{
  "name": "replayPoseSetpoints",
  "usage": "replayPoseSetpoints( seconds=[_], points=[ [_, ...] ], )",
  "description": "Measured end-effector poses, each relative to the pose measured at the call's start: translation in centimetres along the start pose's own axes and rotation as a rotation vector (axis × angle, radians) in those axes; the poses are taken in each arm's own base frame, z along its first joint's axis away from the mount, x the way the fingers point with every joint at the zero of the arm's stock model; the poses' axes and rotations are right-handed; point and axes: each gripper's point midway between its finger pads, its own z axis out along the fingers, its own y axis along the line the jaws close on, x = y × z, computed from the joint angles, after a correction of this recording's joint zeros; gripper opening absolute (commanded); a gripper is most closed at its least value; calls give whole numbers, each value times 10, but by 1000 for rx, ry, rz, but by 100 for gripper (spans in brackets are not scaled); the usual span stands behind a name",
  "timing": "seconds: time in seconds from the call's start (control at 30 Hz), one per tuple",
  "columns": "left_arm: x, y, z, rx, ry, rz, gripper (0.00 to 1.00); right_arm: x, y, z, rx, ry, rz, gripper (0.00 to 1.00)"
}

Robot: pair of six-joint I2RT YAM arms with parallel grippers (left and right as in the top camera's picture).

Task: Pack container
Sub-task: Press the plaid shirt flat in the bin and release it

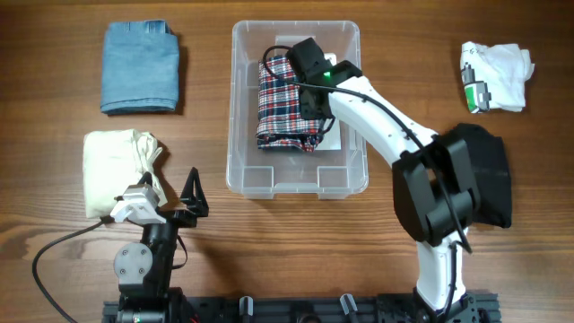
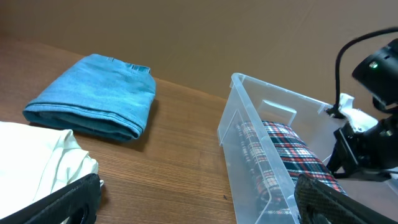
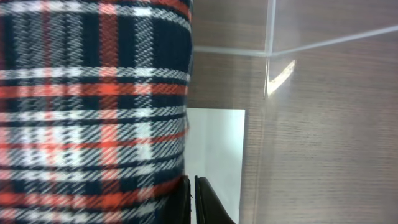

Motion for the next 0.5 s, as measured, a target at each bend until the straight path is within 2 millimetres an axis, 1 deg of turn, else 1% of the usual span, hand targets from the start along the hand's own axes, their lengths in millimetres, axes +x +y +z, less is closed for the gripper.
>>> replayPoseSetpoints(
  seconds=[0.13,0.33,0.5],
  points=[
    [0,0,0,0,0,0,100,-3,4,1,-19,-9,4,5],
    [0,0,0,0,0,0,100,-3,22,0,-120,0,14,5],
    [0,0,0,0,0,0,100,-5,30,-1,-161,-2,20,5]
  ],
)
